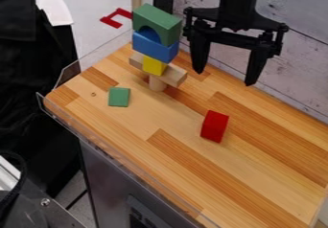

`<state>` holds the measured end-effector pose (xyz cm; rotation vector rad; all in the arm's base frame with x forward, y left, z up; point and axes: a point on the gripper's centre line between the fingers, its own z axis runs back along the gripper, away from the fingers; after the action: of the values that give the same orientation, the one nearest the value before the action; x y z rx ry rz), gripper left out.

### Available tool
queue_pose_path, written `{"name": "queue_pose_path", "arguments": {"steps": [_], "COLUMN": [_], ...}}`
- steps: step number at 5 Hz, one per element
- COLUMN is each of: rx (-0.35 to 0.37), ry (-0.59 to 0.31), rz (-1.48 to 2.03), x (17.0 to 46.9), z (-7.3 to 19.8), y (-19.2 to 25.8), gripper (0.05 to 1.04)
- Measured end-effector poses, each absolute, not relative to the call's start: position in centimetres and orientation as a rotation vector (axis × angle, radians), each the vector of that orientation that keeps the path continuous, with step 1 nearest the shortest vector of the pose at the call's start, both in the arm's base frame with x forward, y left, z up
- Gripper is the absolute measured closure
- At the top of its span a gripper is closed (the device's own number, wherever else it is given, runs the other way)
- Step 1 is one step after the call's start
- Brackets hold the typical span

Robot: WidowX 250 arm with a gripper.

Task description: Put the red cube on top of the green arch from the tower

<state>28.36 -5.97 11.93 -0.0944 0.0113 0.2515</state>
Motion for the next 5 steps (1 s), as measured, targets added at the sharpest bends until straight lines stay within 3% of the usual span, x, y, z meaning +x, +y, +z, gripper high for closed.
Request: {"name": "queue_pose_path", "arguments": {"steps": [3, 5], "rx": [-0.022, -0.049], "ry": [0.101, 0.137], "rz": [0.284, 0.279], "x": [28.3, 28.6], "z": [7.6, 4.1], "y": [-5.4, -6.6], "gripper": [0.084, 0.084]}}
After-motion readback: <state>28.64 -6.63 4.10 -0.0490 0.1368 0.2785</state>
